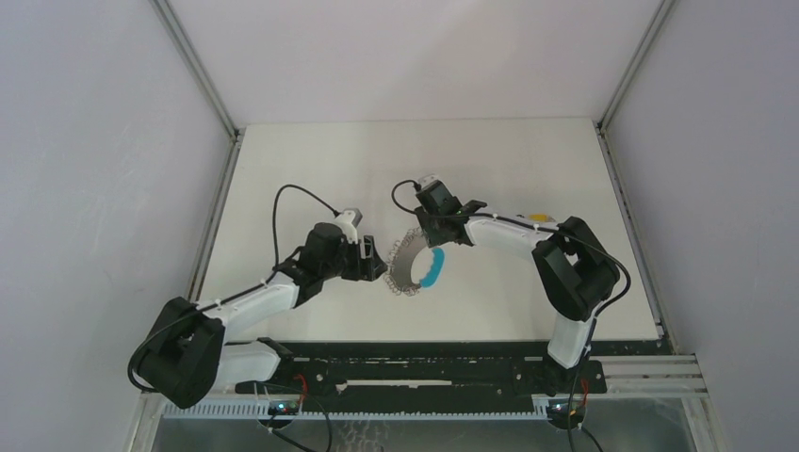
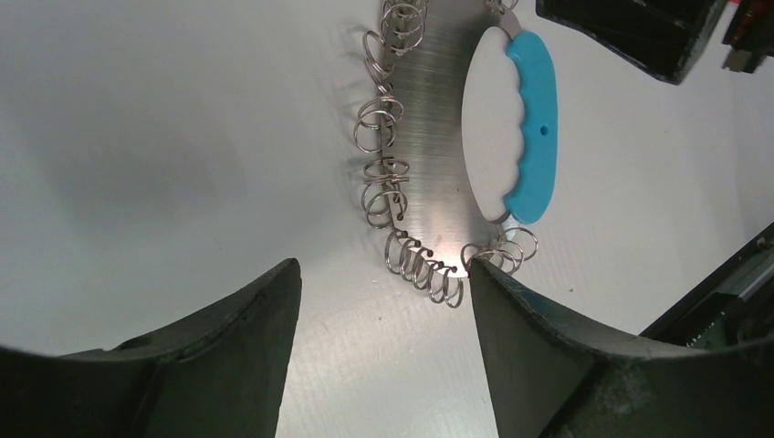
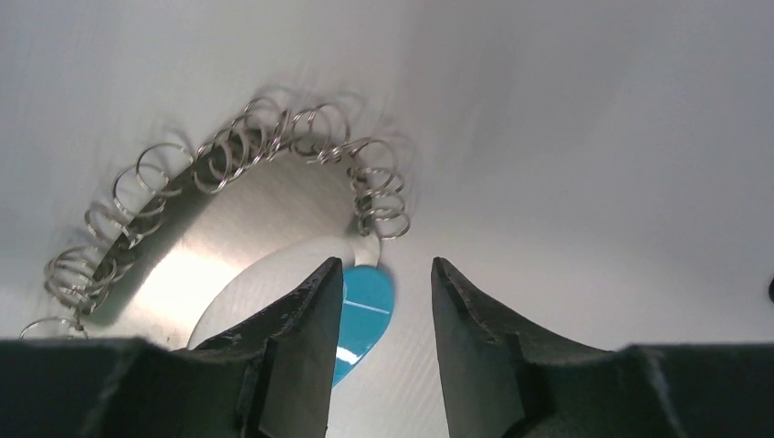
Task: Put the keys on the keyring
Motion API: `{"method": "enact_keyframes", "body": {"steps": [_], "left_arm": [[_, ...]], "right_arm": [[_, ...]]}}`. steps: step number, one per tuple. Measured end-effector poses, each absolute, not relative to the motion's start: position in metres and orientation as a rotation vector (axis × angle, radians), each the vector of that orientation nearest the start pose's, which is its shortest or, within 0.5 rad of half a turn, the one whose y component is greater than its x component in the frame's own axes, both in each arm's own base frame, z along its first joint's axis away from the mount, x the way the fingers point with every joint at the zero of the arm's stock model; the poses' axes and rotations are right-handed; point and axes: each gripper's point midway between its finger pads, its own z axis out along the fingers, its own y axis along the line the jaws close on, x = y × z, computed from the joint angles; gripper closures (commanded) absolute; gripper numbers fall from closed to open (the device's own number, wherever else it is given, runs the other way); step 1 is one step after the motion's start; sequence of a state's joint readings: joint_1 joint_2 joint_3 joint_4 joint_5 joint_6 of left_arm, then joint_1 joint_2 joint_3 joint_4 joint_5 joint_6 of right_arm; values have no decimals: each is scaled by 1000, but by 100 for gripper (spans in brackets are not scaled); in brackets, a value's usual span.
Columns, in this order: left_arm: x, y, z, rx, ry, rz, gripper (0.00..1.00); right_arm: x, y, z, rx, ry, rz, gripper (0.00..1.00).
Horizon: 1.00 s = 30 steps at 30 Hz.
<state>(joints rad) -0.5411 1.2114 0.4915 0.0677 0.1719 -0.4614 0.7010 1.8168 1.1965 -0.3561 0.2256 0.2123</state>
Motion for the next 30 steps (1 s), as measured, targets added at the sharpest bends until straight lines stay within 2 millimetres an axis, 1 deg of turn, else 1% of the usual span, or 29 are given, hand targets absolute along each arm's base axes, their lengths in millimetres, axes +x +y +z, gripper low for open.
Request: {"method": "enact_keyframes", "body": {"steps": [5,10,15,18,21,23,30], "left_arm": [[249,-208,58,197,2338,-728,27],[248,-209,58,198,2338,-731,27],[249,-209,57,199,2337,-732,27],[249,-211,51,202,2355,-733,27],[248,-210,42,202,2383,-723,28],[247,-209,38,202,2397,-717,29],[247,-210,29,211,2423,-708,33]], "right_arm": [[333,252,45,-541,2487,125,55],[324,247,38,-512,2545,122,50],[309,241,30,-472,2617,84,48],[307,243,31,-476,2614,85,49],[311,246,30,-479,2604,114,49],[318,247,28,-485,2594,131,49],[339,242,15,-495,2578,183,50]]}}
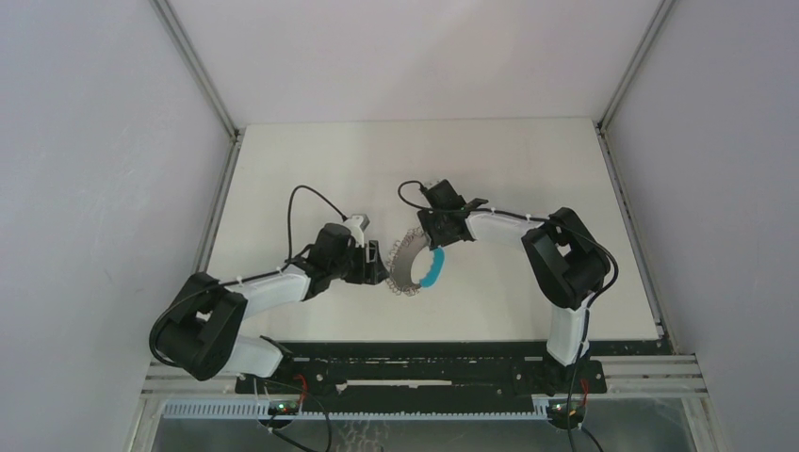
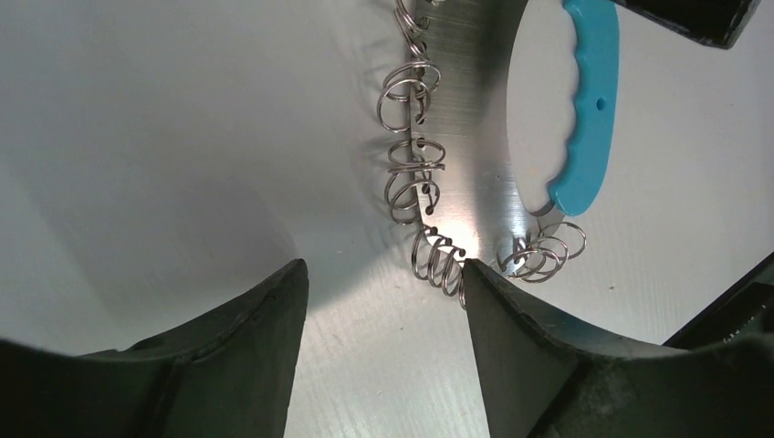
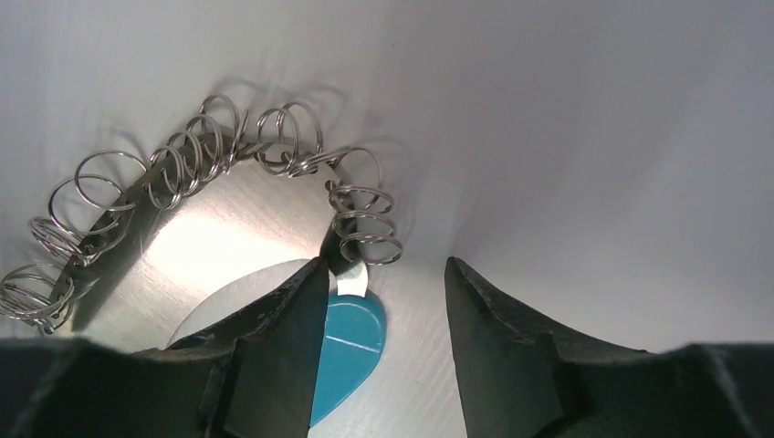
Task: Put the keys on the keyring
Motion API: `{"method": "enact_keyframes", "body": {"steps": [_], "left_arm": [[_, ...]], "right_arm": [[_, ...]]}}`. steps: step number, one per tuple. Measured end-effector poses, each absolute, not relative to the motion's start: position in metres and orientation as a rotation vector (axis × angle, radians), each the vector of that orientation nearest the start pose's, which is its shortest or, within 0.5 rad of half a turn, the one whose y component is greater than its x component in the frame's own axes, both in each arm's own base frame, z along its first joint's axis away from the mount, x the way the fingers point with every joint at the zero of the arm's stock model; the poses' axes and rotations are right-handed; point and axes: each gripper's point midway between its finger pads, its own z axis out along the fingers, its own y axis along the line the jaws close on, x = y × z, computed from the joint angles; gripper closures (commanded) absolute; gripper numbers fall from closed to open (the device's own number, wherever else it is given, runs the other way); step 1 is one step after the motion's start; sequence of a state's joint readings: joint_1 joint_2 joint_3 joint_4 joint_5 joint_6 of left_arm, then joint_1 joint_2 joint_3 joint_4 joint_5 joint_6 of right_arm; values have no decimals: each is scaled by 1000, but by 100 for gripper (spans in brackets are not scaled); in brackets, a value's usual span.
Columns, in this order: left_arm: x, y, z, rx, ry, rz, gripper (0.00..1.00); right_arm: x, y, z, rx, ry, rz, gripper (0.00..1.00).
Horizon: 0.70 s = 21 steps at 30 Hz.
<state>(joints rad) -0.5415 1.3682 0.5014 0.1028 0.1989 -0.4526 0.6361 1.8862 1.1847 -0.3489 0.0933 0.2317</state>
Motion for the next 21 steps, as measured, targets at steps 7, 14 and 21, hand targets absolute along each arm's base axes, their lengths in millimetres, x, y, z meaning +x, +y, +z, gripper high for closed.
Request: {"method": "enact_keyframes", "body": {"steps": [7,14,21], "left_arm": [[254,-217,28,233,2432,-719,39],[256,-217,27,249,2431,-708,39],[254,-204,30,256,2440,-618,34]], "right_arm": [[354,248,15,-539,2529,247,57],[347,258,14,-588,2523,273,59],[311,286,15,-658,2546,284,57]]}}
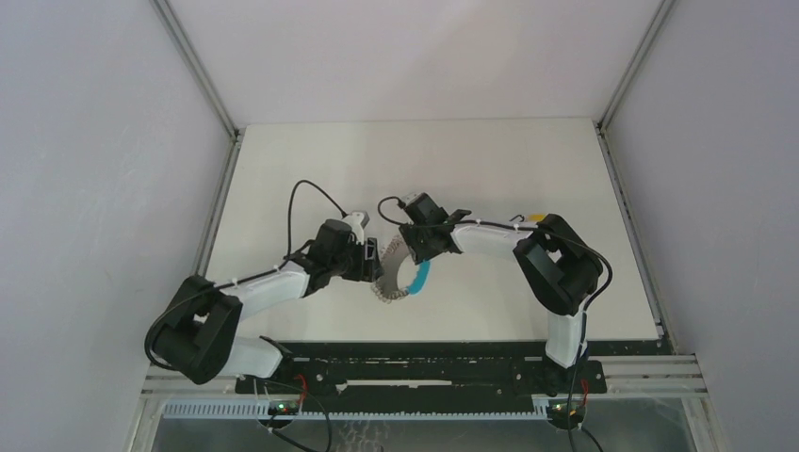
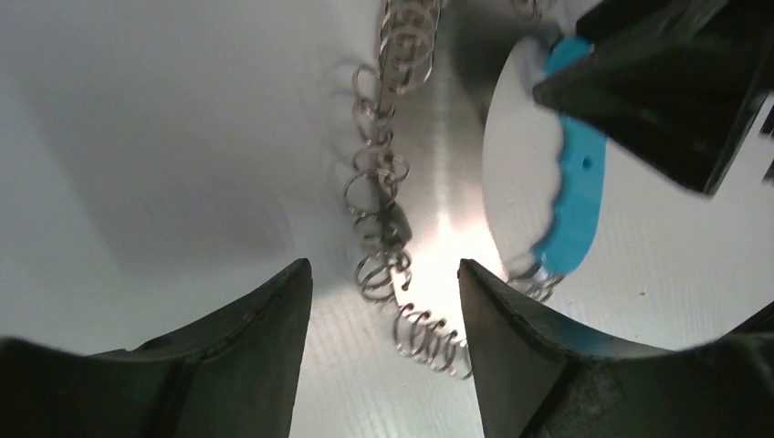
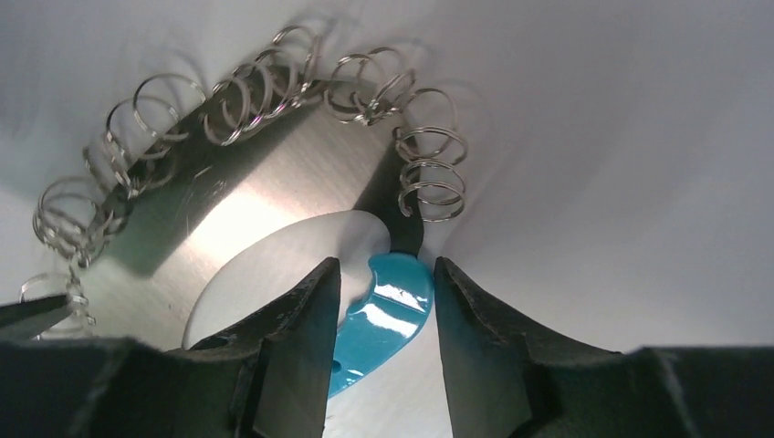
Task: Put the keys on the keyring
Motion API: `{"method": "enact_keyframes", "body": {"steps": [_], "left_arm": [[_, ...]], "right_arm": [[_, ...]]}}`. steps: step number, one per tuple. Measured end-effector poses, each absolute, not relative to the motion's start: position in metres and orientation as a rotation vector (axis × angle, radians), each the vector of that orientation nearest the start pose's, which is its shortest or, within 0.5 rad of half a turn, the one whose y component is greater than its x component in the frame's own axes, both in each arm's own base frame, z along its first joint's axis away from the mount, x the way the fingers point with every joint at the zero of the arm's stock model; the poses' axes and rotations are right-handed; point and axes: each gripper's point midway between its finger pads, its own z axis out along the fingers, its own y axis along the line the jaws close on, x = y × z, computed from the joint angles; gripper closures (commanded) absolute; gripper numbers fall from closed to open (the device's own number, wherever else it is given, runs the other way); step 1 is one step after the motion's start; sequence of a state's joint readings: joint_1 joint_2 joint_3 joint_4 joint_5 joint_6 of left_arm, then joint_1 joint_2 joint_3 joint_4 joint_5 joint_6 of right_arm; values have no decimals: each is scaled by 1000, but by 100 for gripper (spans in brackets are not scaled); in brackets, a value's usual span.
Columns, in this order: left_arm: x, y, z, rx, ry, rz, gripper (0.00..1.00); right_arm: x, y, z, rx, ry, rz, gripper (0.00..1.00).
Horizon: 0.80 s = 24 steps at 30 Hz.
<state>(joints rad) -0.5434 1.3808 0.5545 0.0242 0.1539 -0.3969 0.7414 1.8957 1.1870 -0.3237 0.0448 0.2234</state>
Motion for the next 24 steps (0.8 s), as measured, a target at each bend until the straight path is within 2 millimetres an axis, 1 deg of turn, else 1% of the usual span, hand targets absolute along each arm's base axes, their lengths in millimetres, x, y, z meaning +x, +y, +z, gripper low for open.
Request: {"method": "enact_keyframes", "body": {"steps": [2,6,7,10,12,14,17,20,24], "left_arm": [[255,-199,36,252,2425,-594,33],[259,-193,56,237,2366,-561,32],[259,-192,59,234,2354,-559,32],[259,-190,69,228,2328,-559,33],[258,-189,73,227,2319,-560,33],[256,-190,74,232,2313,-560,33],[249,-195,74,260,2315,-568,33],[244,-201,74,283,2318,-580,32],[242,-204,74,295,2317,-587,31]], "right_arm": [[297,295,15,-674,2559,300,57],[268,318,17,-725,2579,374,57],[263,321,17,-734,2586,391,56],[249,322,19,-756,2602,424,56],[245,316,25,-752,2602,428,56],[248,306,35,-717,2593,426,56],[263,283,50,-623,2572,410,56],[281,248,60,-495,2564,359,56],[300,198,67,-319,2569,271,55]]}}
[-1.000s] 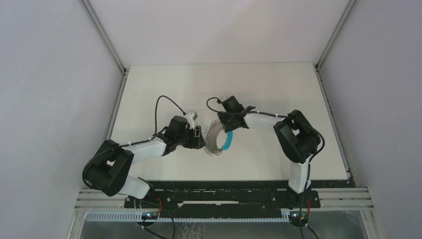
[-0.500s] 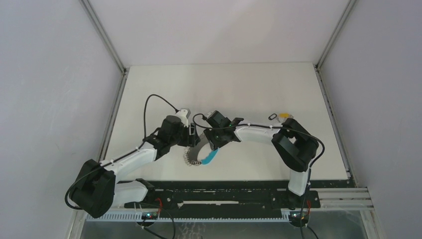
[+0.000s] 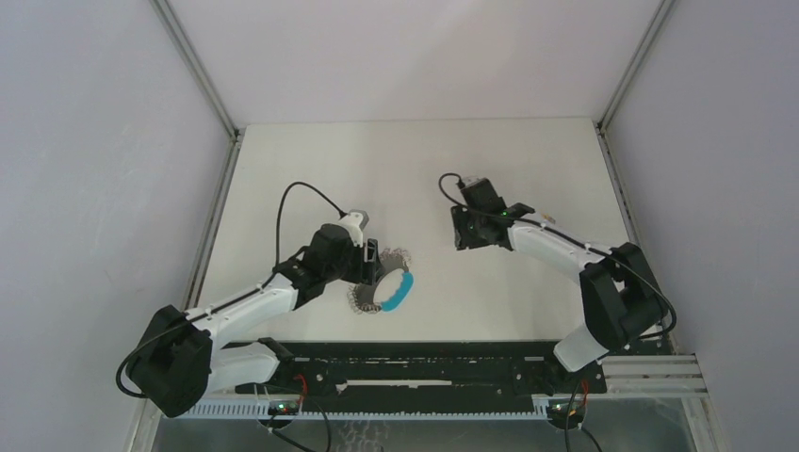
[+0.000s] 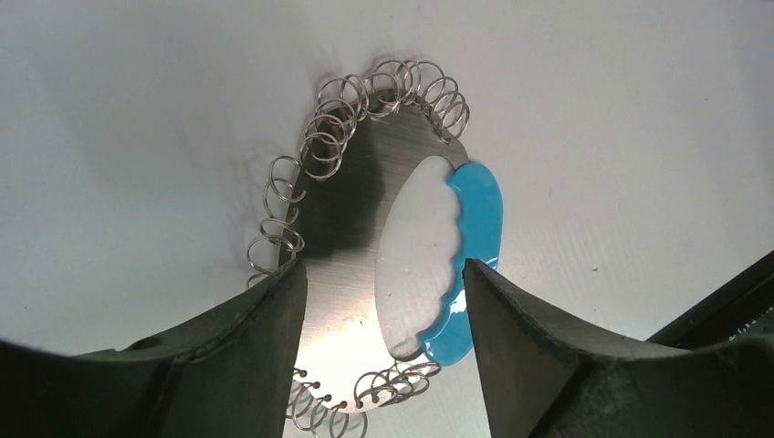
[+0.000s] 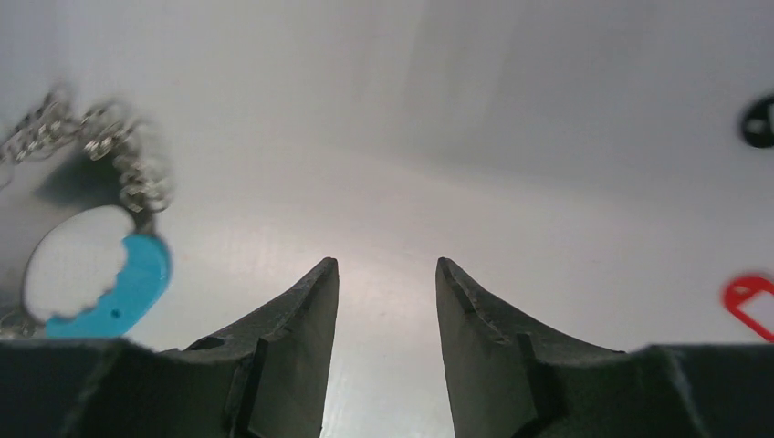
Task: Put the keys on the keyring
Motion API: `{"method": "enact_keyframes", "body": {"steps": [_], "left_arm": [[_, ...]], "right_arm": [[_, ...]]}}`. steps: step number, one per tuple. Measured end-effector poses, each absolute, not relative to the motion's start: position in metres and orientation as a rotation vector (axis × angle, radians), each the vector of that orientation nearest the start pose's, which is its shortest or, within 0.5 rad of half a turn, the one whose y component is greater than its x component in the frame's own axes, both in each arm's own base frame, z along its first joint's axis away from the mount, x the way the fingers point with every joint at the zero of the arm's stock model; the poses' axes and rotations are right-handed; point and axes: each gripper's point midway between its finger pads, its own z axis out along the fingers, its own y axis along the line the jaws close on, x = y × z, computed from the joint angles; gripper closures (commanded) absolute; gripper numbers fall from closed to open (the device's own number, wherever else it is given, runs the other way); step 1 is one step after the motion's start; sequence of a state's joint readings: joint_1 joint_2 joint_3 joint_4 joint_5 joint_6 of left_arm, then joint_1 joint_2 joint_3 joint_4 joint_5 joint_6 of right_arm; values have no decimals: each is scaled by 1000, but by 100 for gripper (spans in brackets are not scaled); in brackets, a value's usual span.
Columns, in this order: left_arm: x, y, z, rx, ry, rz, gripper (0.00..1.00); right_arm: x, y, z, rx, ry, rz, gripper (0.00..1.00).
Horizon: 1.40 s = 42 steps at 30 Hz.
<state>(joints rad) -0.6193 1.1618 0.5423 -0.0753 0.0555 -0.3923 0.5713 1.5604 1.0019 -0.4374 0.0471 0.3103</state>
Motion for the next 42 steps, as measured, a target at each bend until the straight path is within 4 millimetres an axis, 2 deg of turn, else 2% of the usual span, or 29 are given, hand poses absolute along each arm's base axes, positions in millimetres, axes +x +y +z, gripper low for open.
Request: {"method": "enact_keyframes", "body": {"steps": [6,9,11,14,17,23,32,36,42], "left_arm": [[243,-205,74,297,2311,-587,31],[243,-206,71,300,2320,-589,33],[243,-209,68,308,2327,-609,34],[242,-218,64,319,2336,-653,35],[241,-224,60,326,2347,-691,37],[244,-235,62,321,2329,-754,43],[255,-231,51,262,2353,-784,48],[258,-230,48,252,2357,-789,50],[257,-226,32,241,2407,-773,52]], "right_arm": [[321,135,75,-72,2566,180,55],[327,118,78,-6,2556,151,55],[326,119,79,-13,2553,164,55],[319,132,74,-69,2555,225,56],[309,153,67,-166,2550,308,56],[302,215,62,-410,2476,538,58],[287,282,24,-646,2493,818,63],[283,299,22,-697,2470,915,64],[280,313,22,-740,2435,1014,64]]}}
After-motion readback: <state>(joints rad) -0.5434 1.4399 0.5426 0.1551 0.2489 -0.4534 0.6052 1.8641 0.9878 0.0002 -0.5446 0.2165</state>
